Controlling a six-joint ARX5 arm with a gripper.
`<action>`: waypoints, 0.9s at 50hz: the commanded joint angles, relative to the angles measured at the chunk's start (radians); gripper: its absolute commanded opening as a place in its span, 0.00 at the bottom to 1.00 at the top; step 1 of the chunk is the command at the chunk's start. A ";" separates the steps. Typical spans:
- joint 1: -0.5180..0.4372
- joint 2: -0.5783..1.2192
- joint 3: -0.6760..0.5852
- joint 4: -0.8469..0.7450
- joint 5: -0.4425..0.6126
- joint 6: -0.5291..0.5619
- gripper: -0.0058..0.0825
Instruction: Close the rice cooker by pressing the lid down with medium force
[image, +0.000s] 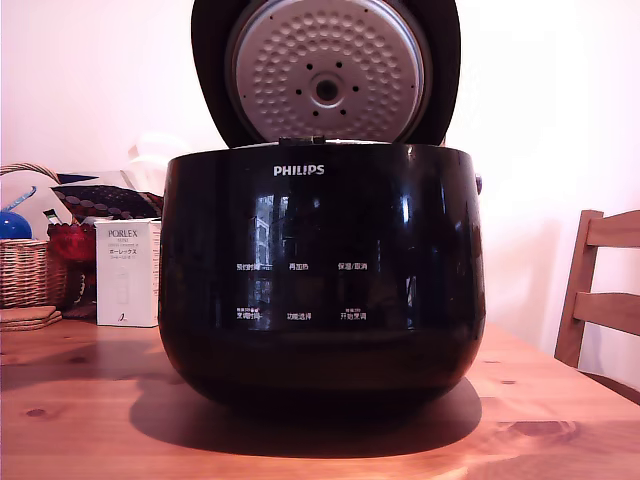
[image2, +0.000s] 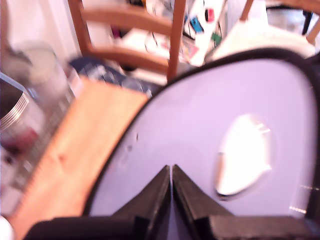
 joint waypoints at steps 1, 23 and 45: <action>-0.015 0.018 -0.013 0.000 0.002 -0.010 0.04; -0.043 0.018 -0.118 0.000 0.001 -0.024 0.04; -0.068 0.018 -0.141 -0.002 -0.034 -0.056 0.04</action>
